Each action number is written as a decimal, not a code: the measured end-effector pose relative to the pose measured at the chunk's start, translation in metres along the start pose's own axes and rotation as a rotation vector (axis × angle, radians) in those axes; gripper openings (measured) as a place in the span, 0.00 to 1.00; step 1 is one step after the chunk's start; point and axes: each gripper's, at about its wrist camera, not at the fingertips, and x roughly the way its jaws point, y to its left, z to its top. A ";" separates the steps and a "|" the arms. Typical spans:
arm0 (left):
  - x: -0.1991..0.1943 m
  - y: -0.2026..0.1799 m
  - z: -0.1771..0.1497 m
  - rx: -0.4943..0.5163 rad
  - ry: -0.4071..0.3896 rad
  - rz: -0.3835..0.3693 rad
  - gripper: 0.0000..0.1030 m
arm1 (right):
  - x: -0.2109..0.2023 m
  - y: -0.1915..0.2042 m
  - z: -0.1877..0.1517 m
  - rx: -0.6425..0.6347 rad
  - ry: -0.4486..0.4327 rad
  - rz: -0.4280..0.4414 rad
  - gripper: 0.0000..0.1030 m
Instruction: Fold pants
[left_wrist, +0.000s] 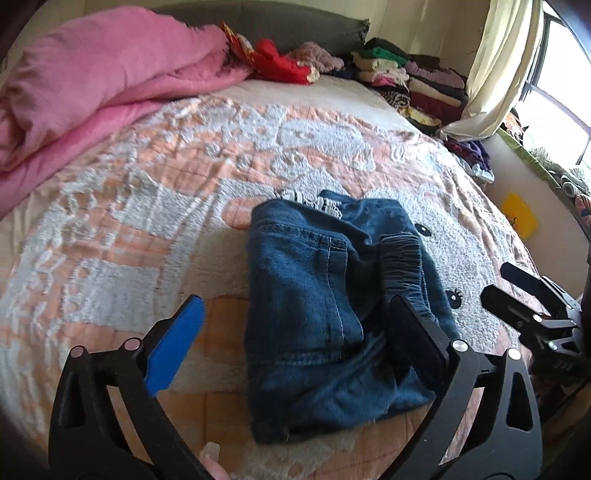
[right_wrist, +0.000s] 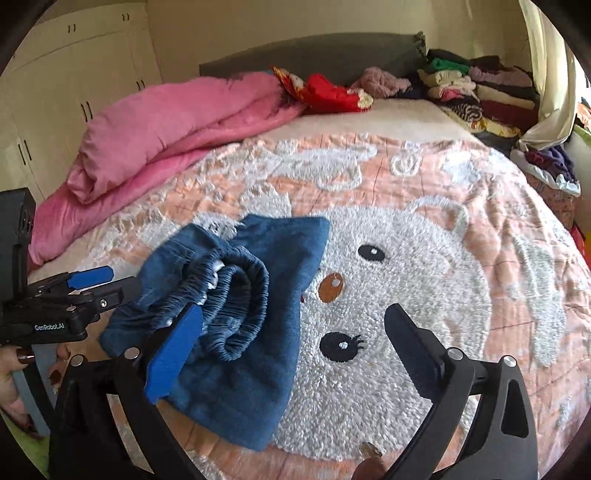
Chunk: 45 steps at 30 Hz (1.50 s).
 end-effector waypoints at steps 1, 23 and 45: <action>-0.006 0.000 -0.002 0.000 -0.009 0.004 0.91 | -0.006 0.001 0.000 -0.003 -0.012 -0.003 0.95; -0.079 -0.005 -0.054 0.024 -0.072 0.019 0.91 | -0.090 0.018 -0.036 -0.084 -0.111 -0.052 0.96; -0.070 -0.006 -0.096 0.015 0.025 0.010 0.91 | -0.070 0.033 -0.086 -0.040 0.037 -0.005 0.96</action>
